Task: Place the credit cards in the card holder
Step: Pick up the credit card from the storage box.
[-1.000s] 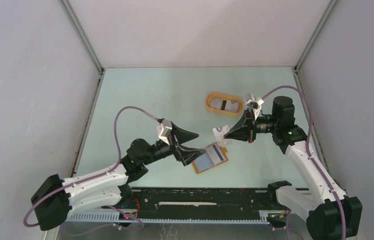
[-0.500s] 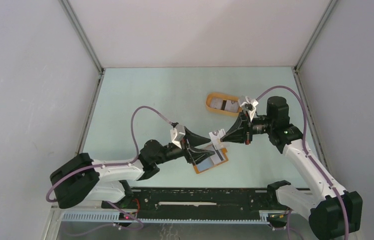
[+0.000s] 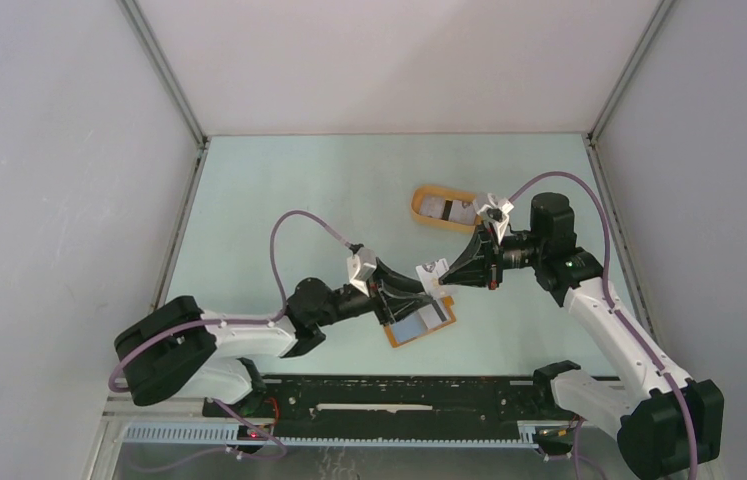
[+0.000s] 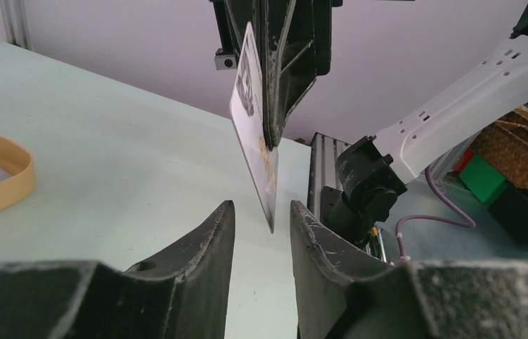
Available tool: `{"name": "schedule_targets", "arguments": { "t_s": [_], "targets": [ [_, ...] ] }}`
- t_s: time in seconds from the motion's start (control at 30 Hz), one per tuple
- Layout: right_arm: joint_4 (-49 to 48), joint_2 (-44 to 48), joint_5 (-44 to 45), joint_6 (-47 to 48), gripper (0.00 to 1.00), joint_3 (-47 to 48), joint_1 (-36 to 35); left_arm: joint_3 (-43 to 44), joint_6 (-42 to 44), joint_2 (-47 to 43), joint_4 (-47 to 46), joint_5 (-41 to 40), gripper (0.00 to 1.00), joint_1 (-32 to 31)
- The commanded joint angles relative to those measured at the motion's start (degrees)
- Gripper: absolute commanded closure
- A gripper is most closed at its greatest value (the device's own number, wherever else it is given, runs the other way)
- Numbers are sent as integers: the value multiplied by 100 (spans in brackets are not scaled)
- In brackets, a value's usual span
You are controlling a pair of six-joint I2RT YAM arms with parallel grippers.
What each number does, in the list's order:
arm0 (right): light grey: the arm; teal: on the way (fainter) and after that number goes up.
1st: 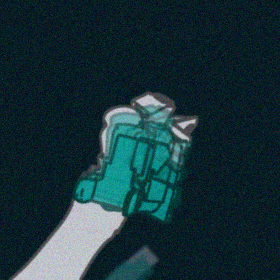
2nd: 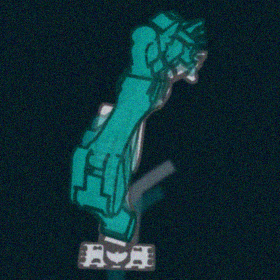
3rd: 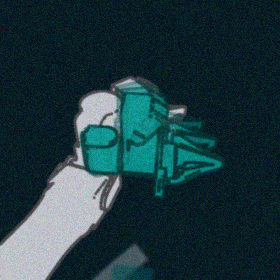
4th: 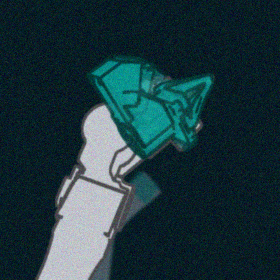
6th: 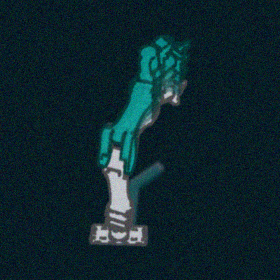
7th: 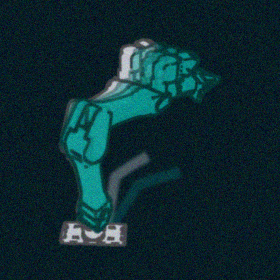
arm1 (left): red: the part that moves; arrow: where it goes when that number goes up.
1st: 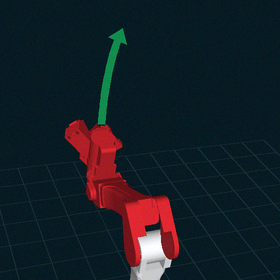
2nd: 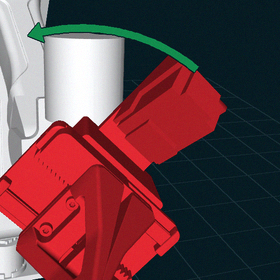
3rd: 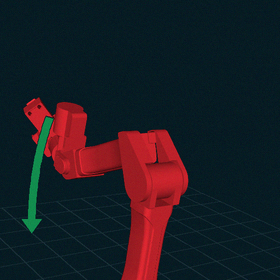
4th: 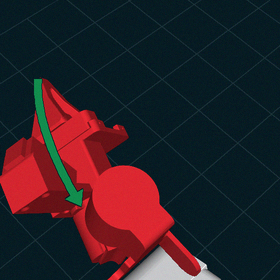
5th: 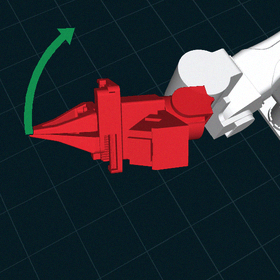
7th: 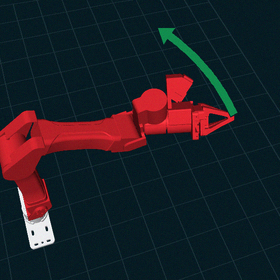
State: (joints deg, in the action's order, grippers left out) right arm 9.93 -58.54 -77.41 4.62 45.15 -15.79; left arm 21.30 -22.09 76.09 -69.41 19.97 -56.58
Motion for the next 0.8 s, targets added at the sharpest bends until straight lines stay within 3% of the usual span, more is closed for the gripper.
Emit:
{"name": "schedule_targets", "arguments": {
  "t_s": [0.0,0.23,0.37,0.47,0.6,0.63,0.77],
  "targets": [
    [-97,-16,-12,83,100,38,-47,406,-54,41,-337,84,61,-38],
    [-88,-18,-3,100,100,38,-73,529,-124,159,-338,141,65,-40],
    [-79,-17,5,109,100,38,-73,567,-155,209,-380,174,79,-40],
    [-71,-19,6,118,100,38,-73,571,-164,221,-383,155,99,-38],
    [-49,-5,23,139,99,38,-73,513,-149,209,-381,161,100,-38],
    [-40,0,36,148,96,38,-69,473,-143,206,-385,162,100,-38],
    [26,25,74,223,65,38,-73,320,-138,154,-380,170,100,-29]
  ]
}}
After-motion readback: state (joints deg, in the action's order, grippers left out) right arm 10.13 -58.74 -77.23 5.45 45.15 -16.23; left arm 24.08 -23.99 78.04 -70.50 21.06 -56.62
